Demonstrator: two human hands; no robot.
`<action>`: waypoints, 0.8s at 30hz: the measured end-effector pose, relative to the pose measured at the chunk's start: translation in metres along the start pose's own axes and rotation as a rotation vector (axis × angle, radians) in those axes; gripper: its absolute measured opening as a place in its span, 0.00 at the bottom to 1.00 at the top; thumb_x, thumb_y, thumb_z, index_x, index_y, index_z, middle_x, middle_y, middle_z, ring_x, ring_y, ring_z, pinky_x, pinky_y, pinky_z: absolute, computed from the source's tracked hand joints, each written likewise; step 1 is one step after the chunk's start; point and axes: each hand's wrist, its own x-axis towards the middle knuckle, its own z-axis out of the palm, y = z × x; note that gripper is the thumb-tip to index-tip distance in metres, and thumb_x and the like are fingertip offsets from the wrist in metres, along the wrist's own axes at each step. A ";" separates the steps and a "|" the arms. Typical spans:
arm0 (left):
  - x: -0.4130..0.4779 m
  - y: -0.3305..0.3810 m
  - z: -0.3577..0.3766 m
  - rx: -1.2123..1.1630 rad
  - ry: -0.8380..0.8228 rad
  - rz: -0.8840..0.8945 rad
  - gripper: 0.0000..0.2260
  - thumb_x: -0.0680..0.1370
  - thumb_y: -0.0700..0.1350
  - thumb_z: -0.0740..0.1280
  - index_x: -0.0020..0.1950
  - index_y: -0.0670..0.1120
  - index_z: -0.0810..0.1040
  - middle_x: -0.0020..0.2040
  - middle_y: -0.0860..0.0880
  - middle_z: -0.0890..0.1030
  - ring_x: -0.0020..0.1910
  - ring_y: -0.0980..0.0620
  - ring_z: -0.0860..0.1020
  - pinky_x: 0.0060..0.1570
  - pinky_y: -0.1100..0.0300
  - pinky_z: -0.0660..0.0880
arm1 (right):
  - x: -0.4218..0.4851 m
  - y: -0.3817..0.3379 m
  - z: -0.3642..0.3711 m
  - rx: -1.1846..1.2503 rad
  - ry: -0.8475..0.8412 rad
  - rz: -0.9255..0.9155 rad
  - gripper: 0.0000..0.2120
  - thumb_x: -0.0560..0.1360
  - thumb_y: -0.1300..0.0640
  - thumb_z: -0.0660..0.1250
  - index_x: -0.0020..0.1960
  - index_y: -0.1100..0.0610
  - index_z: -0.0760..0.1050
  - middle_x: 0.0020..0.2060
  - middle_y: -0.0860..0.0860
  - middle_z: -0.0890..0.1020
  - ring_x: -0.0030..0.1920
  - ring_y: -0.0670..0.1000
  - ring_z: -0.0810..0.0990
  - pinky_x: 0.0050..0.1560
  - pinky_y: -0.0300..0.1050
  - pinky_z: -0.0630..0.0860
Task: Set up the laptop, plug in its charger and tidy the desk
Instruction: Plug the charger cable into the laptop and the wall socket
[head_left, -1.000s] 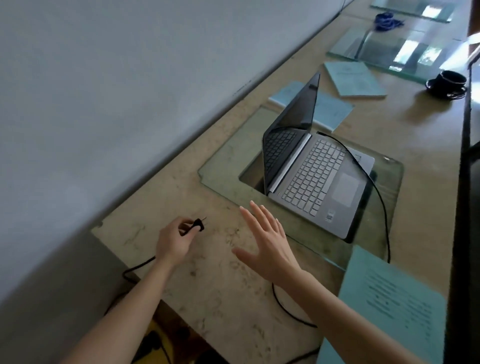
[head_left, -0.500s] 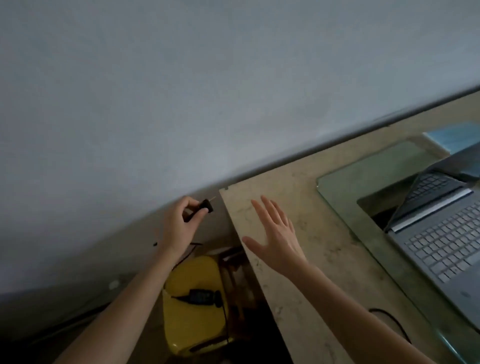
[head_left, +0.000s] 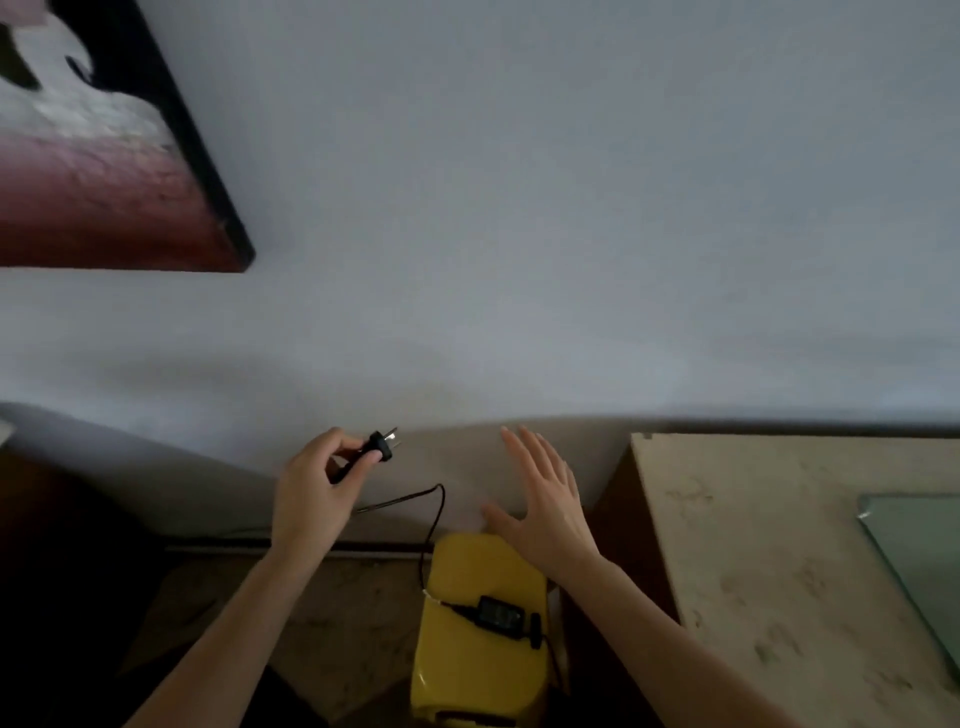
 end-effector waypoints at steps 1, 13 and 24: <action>0.002 -0.010 -0.009 -0.011 0.012 -0.001 0.05 0.73 0.44 0.70 0.45 0.45 0.78 0.39 0.52 0.80 0.39 0.56 0.78 0.37 0.66 0.73 | 0.009 -0.012 0.008 -0.006 -0.006 -0.011 0.38 0.74 0.41 0.62 0.77 0.44 0.44 0.77 0.44 0.47 0.77 0.48 0.42 0.76 0.53 0.43; 0.024 -0.106 -0.073 -0.150 0.050 -0.260 0.04 0.75 0.47 0.67 0.41 0.48 0.77 0.31 0.53 0.77 0.30 0.55 0.75 0.25 0.70 0.64 | 0.101 -0.107 0.090 -0.058 -0.089 -0.179 0.38 0.75 0.39 0.60 0.76 0.43 0.43 0.77 0.43 0.46 0.77 0.46 0.41 0.76 0.51 0.44; -0.007 -0.210 -0.014 -0.139 0.150 -0.501 0.03 0.74 0.48 0.69 0.41 0.51 0.78 0.34 0.54 0.80 0.35 0.60 0.78 0.34 0.69 0.71 | 0.171 -0.076 0.187 -0.290 -0.110 -0.480 0.32 0.76 0.42 0.57 0.75 0.43 0.46 0.77 0.45 0.44 0.75 0.49 0.34 0.75 0.47 0.34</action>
